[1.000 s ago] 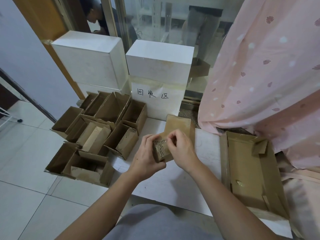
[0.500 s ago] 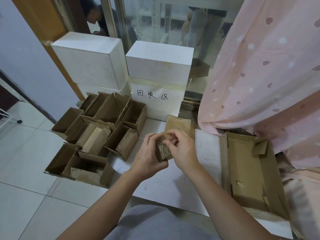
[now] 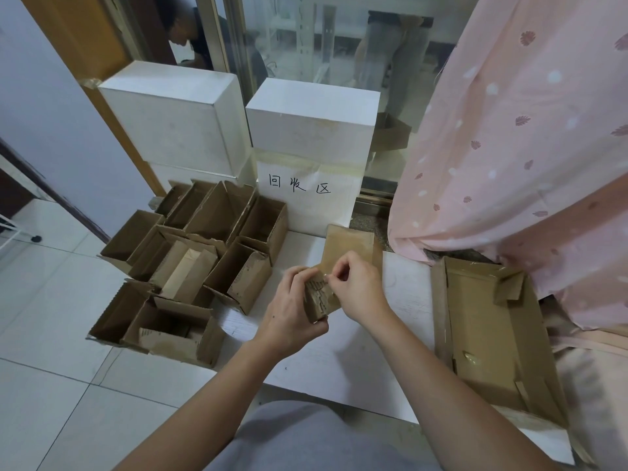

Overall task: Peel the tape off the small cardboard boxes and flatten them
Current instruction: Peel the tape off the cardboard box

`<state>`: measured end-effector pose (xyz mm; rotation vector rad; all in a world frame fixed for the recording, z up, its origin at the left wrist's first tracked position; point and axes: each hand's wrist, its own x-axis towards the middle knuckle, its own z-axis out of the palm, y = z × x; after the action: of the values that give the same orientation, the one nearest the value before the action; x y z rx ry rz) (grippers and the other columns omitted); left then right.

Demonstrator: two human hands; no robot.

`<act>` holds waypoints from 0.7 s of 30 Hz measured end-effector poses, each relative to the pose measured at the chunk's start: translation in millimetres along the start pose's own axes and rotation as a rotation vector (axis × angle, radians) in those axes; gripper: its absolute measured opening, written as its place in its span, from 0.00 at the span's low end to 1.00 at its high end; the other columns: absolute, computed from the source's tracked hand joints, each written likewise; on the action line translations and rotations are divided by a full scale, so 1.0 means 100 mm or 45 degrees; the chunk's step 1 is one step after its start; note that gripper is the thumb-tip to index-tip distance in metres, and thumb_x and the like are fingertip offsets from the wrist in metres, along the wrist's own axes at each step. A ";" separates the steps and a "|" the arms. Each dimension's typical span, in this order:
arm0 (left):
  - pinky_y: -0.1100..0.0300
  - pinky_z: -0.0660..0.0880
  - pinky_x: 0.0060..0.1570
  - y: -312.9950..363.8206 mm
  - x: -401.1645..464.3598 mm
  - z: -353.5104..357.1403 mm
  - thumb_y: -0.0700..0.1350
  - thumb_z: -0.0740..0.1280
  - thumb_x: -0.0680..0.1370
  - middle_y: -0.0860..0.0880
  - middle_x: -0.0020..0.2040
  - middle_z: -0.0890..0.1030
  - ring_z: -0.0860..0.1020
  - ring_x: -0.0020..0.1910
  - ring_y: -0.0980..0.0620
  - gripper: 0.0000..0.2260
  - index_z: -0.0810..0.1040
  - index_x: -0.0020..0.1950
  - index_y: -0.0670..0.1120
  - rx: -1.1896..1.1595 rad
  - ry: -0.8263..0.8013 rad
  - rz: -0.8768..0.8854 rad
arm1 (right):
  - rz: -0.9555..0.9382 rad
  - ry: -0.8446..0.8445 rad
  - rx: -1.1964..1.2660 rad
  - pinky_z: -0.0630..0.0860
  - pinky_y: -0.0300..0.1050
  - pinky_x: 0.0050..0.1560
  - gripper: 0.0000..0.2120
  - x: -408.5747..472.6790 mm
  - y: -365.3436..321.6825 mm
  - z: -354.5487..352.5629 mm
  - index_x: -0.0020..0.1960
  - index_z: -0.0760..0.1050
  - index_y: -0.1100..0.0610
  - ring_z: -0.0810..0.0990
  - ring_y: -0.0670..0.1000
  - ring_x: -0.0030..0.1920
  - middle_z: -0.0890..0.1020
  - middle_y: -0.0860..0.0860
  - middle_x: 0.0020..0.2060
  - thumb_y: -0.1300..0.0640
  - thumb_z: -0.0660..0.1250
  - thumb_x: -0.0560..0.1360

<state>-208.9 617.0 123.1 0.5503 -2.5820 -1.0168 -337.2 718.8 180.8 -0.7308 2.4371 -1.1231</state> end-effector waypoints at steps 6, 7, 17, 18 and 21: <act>0.52 0.80 0.54 -0.02 -0.06 0.00 0.51 0.78 0.67 0.58 0.67 0.61 0.70 0.60 0.58 0.40 0.61 0.74 0.54 -0.056 -0.073 -0.020 | 0.082 -0.047 0.205 0.74 0.42 0.41 0.10 0.00 0.03 -0.05 0.48 0.74 0.55 0.76 0.39 0.32 0.80 0.46 0.38 0.63 0.74 0.73; 0.51 0.80 0.54 -0.02 -0.06 0.01 0.51 0.77 0.67 0.57 0.67 0.61 0.70 0.60 0.57 0.40 0.61 0.74 0.53 -0.054 -0.068 -0.034 | 0.060 -0.080 0.173 0.74 0.42 0.43 0.11 0.00 0.02 -0.05 0.51 0.74 0.54 0.76 0.39 0.35 0.79 0.46 0.41 0.61 0.75 0.73; 0.57 0.77 0.49 -0.07 -0.11 0.18 0.51 0.77 0.69 0.53 0.68 0.60 0.71 0.61 0.50 0.37 0.60 0.71 0.51 0.029 -0.016 -0.036 | 0.116 -0.246 -0.133 0.77 0.47 0.49 0.07 -0.02 0.15 0.02 0.43 0.75 0.51 0.79 0.49 0.45 0.79 0.43 0.39 0.53 0.73 0.76; 0.57 0.76 0.52 -0.08 -0.12 0.20 0.52 0.77 0.70 0.53 0.68 0.60 0.70 0.63 0.50 0.37 0.60 0.71 0.51 0.011 -0.033 -0.034 | 0.123 -0.257 -0.158 0.76 0.47 0.49 0.07 -0.02 0.16 0.03 0.43 0.75 0.50 0.79 0.49 0.46 0.79 0.42 0.39 0.53 0.72 0.77; 0.59 0.72 0.58 -0.07 -0.14 0.24 0.59 0.76 0.71 0.53 0.67 0.63 0.68 0.63 0.53 0.36 0.62 0.71 0.49 0.038 -0.050 -0.082 | 0.139 -0.280 -0.183 0.76 0.48 0.50 0.07 -0.04 0.19 0.03 0.43 0.74 0.51 0.79 0.50 0.47 0.79 0.43 0.40 0.53 0.70 0.78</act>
<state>-205.1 632.7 100.0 0.6312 -2.6333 -1.0214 -338.1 729.5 165.0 -0.7131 2.3550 -0.7888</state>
